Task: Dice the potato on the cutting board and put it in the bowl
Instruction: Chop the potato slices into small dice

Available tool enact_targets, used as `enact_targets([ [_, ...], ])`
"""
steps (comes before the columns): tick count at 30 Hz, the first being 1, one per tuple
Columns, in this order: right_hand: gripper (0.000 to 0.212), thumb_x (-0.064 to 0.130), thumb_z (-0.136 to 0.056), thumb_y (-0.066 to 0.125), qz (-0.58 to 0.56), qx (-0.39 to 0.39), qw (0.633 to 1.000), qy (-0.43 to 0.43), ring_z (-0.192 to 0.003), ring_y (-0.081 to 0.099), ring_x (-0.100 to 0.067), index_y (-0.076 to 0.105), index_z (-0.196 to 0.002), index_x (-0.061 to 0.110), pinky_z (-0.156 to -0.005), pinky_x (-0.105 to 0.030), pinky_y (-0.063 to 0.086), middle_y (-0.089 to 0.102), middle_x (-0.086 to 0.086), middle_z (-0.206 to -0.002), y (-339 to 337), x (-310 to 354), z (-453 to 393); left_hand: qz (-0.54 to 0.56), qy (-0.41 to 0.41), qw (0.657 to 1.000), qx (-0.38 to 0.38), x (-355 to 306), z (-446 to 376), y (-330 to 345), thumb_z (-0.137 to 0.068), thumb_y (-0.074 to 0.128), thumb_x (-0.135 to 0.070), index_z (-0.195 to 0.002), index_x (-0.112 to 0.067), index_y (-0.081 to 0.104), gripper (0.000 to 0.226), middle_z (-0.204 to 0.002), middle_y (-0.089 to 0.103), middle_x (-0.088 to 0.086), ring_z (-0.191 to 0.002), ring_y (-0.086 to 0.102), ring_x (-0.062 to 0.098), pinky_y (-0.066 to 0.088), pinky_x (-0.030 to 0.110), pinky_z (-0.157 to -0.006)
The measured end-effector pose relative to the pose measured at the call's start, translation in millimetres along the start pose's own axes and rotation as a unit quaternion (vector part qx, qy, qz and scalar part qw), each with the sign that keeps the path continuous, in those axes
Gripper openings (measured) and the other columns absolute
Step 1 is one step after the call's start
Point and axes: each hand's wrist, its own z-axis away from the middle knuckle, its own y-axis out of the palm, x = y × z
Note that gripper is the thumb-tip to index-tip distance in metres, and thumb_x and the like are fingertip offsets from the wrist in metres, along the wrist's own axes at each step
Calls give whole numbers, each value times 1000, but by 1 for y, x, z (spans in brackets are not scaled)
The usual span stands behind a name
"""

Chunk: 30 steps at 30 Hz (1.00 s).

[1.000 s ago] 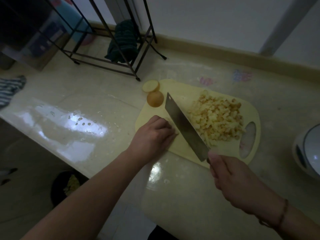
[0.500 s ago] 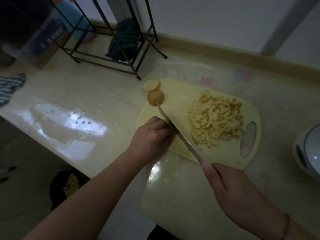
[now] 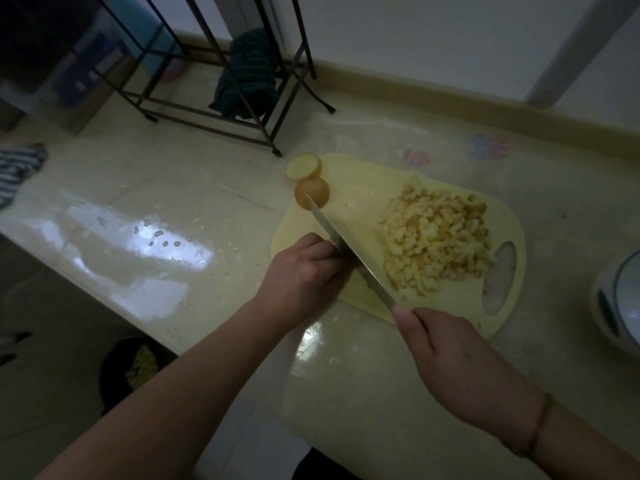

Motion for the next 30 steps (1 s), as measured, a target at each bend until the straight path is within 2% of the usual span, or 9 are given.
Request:
enact_targets([
  [4,61,64,-86,23,-69,31,996,48,-44,46,-6,47,-59,15,-51,-24,34,49,5,-45,-14,-8,-1,-4,4,1000,10,1,2,-2,-95,62,-21,-90,-10,79,20,-89,72,4,-80,63,24,53,34,-61],
  [7,59,61,-89,24,-95,56,991,69,-38,41,-3,46,-60,15,-46,-18,30,44,7,-42,-15,-7,0,-2,-2,1000,14,2,3,0,-93,64,-20,-91,-9,79,19,-90,71,5,-81,63,24,53,34,-61],
  [12,68,66,-87,25,-67,36,997,18,-45,39,-6,45,-62,6,-53,-30,34,43,2,-47,-11,-2,6,6,-5,1000,4,2,5,-3,-94,65,-17,-90,-6,77,17,-93,70,9,-86,64,27,54,34,-67],
  [16,67,72,-85,22,-40,22,999,-10,-52,51,-8,46,-58,16,-57,-24,37,55,7,-53,-11,3,11,-21,-11,1000,6,5,9,-4,-92,67,-16,-91,-5,77,14,-91,70,9,-86,63,30,53,37,-68],
  [20,65,74,-78,17,-10,15,1000,-21,-56,51,-6,46,-58,19,-64,-24,39,58,14,-59,-6,-1,13,-16,-15,1000,4,3,8,-4,-93,61,-17,-91,-6,78,21,-89,72,7,-83,65,31,54,36,-66],
  [24,63,72,-87,21,2,1,1000,-23,-55,50,-3,44,-57,23,-61,-19,39,55,18,-57,-4,-5,19,-14,-20,1000,6,2,8,-5,-94,58,-19,-92,-6,79,24,-90,73,6,-84,66,30,55,33,-67],
  [27,57,67,-87,21,6,-1,1000,-22,-58,52,-2,46,-59,24,-59,-18,38,58,22,-60,-1,-7,24,-14,-22,1000,5,1,7,-4,-94,58,-18,-93,-6,79,24,-92,74,7,-86,67,30,54,32,-70],
  [30,66,73,-85,12,24,-10,999,-24,-67,57,-7,50,-63,25,-61,-20,39,60,9,-61,2,-6,21,-6,-26,1000,-1,1,7,-4,-93,59,-17,-92,-6,79,23,-91,73,7,-86,67,30,54,33,-71],
])
